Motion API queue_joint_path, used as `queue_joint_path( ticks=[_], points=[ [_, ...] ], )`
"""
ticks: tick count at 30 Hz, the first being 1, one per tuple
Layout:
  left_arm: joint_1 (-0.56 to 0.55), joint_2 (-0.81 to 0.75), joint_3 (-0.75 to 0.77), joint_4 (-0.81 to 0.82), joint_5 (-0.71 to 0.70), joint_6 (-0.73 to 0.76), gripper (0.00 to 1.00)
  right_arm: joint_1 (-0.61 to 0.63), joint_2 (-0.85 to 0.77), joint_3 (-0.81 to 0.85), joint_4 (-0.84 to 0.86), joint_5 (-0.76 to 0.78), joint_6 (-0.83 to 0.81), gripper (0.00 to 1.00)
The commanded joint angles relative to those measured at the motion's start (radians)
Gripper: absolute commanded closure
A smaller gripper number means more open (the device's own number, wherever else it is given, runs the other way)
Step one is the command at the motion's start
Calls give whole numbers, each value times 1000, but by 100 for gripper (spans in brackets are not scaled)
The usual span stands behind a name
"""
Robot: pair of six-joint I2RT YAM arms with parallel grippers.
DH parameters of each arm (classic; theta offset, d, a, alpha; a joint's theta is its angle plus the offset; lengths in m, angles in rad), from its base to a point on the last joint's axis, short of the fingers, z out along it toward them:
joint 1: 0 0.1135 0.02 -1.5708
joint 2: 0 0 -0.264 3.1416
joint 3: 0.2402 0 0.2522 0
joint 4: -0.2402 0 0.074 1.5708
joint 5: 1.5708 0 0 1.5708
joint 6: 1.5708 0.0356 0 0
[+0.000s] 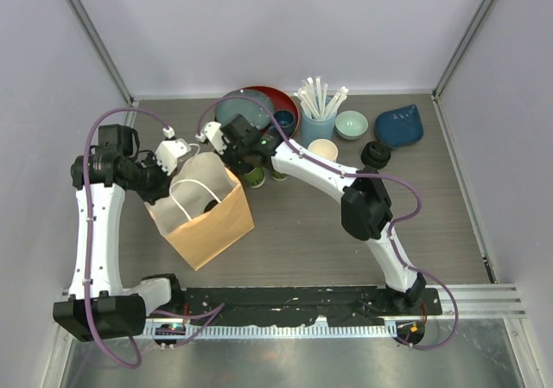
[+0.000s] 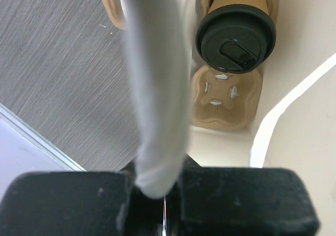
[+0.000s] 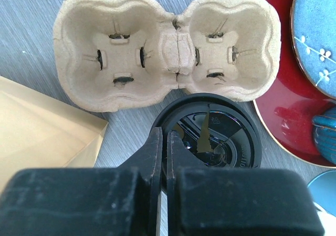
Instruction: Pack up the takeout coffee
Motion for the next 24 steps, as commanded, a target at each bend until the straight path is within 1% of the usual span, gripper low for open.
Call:
queue_joint_path(
  ticks=[1,8,14,20,24],
  points=[
    [5,0,-5,-324,26,13,100,-1,-106,15,20,-29,49,99],
    [5,0,-4,-324,35,16,100,-38,-164,-27,98,-56,123,99],
    [5,3,-11,-324,37,19,100,-57,-215,-77,167,-69,152,99],
    [3,7,5,-324,40,10,100,-71,-258,-73,193,-58,166,99],
    [6,30,23,-323,101,-11,100,-83,-307,-62,193,-44,160,99]
  ],
)
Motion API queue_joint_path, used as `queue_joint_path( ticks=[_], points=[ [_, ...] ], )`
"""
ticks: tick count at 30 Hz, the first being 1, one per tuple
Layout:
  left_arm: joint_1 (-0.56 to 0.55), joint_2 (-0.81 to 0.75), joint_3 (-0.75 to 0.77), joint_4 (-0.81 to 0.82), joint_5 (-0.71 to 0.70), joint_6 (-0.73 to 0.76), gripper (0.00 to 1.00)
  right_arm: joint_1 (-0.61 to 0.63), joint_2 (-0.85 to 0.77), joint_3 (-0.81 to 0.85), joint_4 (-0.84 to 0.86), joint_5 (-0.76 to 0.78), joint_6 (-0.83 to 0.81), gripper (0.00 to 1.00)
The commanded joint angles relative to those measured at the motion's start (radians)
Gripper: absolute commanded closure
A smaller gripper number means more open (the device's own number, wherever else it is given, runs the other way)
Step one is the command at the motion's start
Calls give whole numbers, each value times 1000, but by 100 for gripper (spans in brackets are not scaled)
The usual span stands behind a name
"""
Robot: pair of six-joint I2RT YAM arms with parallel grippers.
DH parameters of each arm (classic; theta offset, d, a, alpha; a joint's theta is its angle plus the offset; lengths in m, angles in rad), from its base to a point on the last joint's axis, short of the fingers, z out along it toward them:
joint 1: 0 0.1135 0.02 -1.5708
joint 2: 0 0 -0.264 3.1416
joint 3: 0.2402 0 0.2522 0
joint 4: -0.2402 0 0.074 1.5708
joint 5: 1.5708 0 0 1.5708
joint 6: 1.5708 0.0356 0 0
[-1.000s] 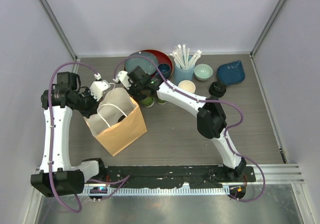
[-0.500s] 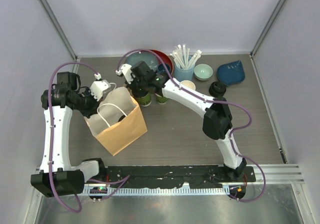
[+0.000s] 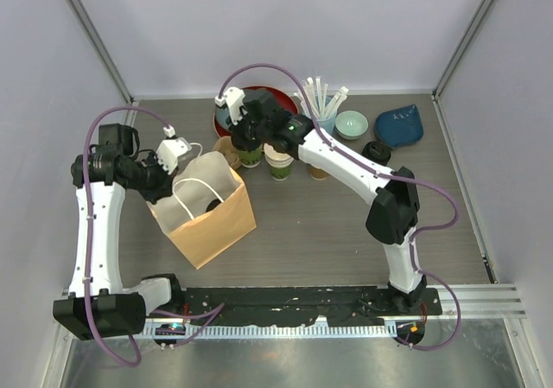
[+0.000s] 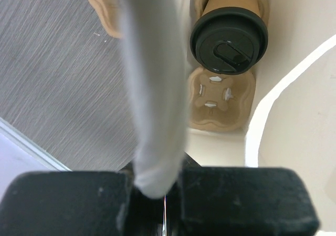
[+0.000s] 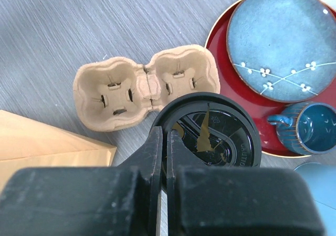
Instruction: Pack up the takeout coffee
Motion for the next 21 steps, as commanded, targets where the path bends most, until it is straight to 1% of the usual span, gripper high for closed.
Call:
queue_joint_path(
  ticks=[1,6,8,10,11,14,15,19,21],
  points=[
    [3,35,39,-324,85,-17,100,-10,-130,22,63,11,6,99],
    [-1,75,83,-324,149,-45,100,-15,-223,27,31,51,-17,99],
    [-20,87,86,-324,170,-51,100,-15,-249,30,9,59,-25,99],
    [-61,99,81,-323,187,-61,100,-16,-288,31,-15,59,-36,99],
    [-77,103,81,-320,190,-84,100,-16,-298,31,-25,101,-40,99],
    [-167,109,86,-275,192,-144,100,-15,-357,31,-66,94,-47,99],
    [-214,110,90,-257,195,-156,100,-15,-370,36,-81,79,-47,99],
    [-325,127,101,-220,201,-219,100,5,-438,70,-194,75,-60,99],
    [-382,144,104,-205,201,-238,100,43,-456,88,-225,126,-79,99]
  ],
)
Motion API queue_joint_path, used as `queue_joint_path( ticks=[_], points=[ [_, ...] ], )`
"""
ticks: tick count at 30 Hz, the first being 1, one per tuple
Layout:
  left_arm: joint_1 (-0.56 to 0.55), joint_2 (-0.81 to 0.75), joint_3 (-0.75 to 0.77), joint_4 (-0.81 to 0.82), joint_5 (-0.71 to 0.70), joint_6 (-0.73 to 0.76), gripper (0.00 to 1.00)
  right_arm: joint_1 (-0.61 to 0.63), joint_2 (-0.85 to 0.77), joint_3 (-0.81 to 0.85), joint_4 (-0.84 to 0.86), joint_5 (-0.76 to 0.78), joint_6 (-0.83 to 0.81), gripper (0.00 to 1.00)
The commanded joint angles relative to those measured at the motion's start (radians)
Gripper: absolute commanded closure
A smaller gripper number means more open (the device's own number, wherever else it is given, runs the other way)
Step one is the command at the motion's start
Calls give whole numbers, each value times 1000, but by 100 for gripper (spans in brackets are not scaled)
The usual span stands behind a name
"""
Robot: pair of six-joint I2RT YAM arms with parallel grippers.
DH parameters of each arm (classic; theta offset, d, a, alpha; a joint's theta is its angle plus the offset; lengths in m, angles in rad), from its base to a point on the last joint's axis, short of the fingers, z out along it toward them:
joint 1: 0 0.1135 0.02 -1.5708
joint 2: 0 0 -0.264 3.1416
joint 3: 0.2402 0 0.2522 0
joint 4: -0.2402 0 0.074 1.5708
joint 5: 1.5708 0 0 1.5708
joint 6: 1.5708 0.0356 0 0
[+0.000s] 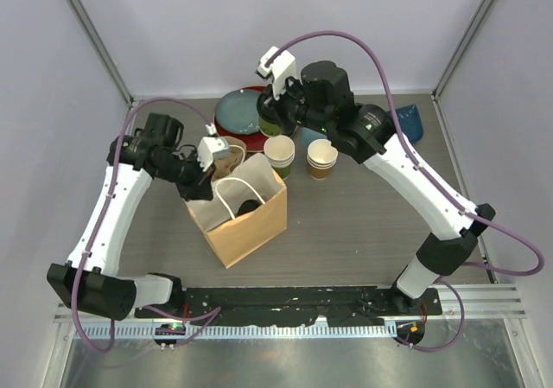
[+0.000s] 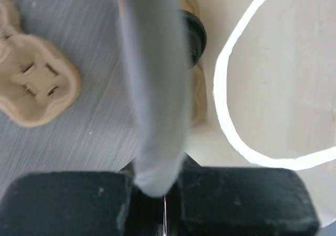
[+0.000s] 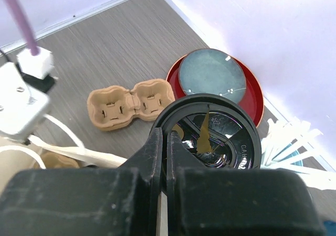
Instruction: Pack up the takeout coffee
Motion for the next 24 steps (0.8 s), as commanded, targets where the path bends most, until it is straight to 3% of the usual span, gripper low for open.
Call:
queue_joint_path(
  ticks=[1,5,10,20,24],
  points=[
    [-105,26,45,-186,42,-96,100,64,-77,71,-116,60,-45,99],
    [-174,55,56,-157,57,-124,100,97,-109,103,-190,7,-41,99],
    [-225,98,95,-140,74,-132,100,100,-140,132,-334,-211,-42,99],
    [-223,117,132,-89,38,-167,100,102,-263,45,-371,-103,-12,99],
    [-225,106,132,-78,24,-179,83,102,-263,27,-385,-124,-4,99]
  ],
)
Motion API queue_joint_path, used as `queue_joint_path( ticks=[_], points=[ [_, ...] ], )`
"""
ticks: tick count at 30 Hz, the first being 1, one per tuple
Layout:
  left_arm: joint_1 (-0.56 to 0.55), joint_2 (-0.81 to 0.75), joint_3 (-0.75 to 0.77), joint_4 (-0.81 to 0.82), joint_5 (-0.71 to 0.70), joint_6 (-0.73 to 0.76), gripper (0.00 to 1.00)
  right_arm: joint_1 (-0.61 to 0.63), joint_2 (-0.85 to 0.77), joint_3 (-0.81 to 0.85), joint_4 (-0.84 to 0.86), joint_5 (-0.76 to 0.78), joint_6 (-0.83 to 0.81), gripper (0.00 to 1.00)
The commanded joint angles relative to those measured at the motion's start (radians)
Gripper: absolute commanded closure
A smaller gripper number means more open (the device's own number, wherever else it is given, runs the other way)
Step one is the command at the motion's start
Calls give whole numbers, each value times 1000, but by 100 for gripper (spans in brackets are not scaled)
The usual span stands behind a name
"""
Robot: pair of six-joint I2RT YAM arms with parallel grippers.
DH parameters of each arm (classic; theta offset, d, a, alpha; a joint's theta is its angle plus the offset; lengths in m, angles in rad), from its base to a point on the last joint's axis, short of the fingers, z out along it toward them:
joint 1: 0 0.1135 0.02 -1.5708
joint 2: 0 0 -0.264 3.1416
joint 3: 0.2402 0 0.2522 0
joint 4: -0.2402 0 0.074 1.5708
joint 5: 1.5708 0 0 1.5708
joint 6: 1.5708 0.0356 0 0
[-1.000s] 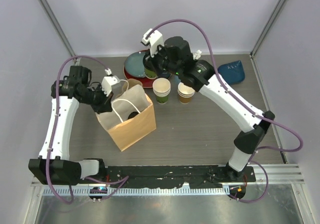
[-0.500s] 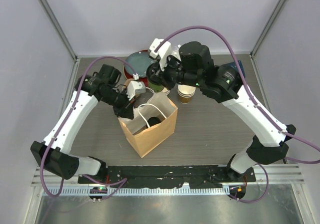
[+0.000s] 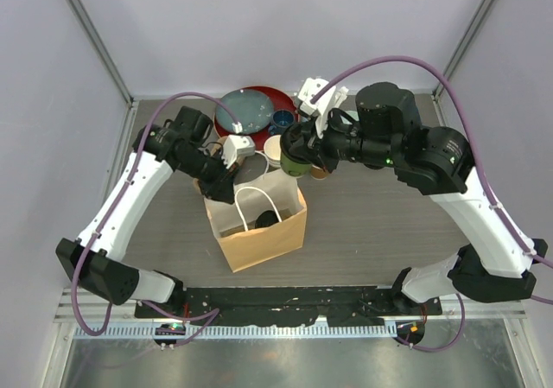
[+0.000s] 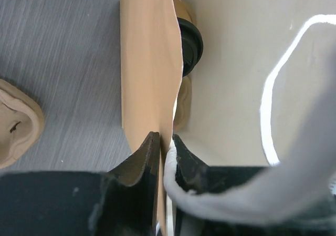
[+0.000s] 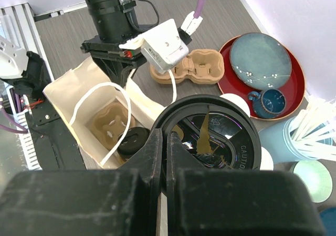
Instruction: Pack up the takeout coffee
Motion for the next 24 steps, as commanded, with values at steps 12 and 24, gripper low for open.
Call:
queue_joint_path(
  ticks=[12,24],
  points=[
    [-2,-151,83,-52,-129,-91,41,-1,16,-17,8,-123,17,99],
    [56,-183,20,-50,-195,-86,48,104,77,34,75,-213,-14,99]
  ],
)
